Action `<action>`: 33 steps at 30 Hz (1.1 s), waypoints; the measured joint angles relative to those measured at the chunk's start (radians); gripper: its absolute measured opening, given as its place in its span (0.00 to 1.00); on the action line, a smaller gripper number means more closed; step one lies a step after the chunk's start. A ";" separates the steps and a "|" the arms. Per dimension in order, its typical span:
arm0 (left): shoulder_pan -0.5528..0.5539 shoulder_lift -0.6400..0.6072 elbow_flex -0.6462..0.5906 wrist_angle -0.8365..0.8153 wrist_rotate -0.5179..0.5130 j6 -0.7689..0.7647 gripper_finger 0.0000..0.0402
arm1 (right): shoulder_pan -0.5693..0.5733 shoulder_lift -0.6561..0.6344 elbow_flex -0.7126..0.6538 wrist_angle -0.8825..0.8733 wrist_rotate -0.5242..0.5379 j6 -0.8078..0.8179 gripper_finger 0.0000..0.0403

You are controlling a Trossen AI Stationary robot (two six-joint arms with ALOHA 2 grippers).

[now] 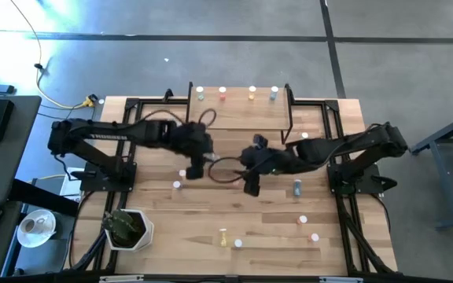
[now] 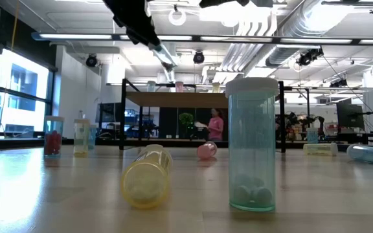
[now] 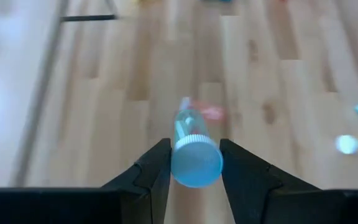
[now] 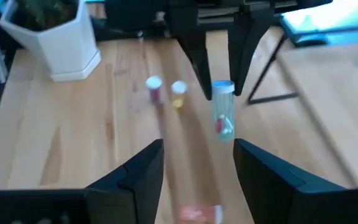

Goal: Pick and place medicine bottles onto shelf by color
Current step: Put the green pill bottle on the shelf

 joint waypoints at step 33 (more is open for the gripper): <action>0.594 0.175 0.659 -0.531 0.008 0.200 0.29 | -0.204 -0.064 0.000 -0.160 0.021 -0.029 0.46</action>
